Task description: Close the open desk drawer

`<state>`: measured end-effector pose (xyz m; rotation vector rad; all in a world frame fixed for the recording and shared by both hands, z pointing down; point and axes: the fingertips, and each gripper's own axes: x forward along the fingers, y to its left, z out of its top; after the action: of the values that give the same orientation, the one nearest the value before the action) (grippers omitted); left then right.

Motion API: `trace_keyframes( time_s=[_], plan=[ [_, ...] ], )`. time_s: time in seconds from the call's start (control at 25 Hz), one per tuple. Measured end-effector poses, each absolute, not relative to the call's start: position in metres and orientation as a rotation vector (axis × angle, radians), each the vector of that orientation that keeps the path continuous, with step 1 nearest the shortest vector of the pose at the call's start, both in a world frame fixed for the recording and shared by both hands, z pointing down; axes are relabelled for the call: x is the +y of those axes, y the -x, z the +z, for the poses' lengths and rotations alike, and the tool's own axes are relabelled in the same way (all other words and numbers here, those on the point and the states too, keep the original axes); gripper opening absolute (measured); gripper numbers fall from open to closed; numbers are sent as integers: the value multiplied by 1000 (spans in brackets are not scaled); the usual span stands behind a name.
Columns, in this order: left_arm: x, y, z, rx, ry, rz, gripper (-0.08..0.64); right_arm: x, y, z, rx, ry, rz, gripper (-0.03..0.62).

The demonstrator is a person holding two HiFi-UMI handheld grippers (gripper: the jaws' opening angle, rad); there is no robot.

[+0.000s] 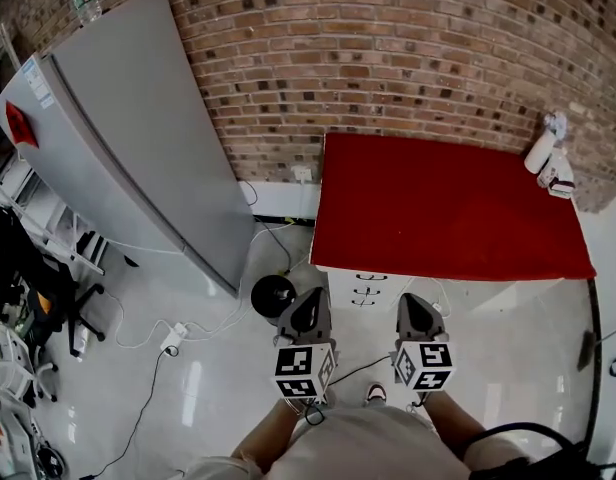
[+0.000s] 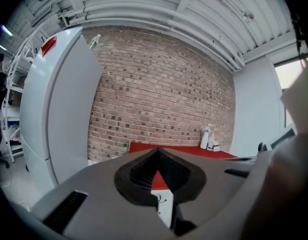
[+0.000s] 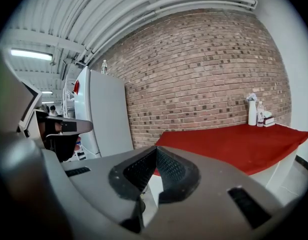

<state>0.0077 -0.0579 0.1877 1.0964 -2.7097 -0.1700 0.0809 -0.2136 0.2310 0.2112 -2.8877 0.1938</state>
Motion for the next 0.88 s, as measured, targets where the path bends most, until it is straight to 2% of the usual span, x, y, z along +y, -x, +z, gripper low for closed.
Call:
trace_keyframes(
  time_s=[0.88],
  plan=[
    [-92, -27, 195, -2635, -1190, -145, 9, -203, -89, 223, -2873, -149, 208, -2]
  ],
)
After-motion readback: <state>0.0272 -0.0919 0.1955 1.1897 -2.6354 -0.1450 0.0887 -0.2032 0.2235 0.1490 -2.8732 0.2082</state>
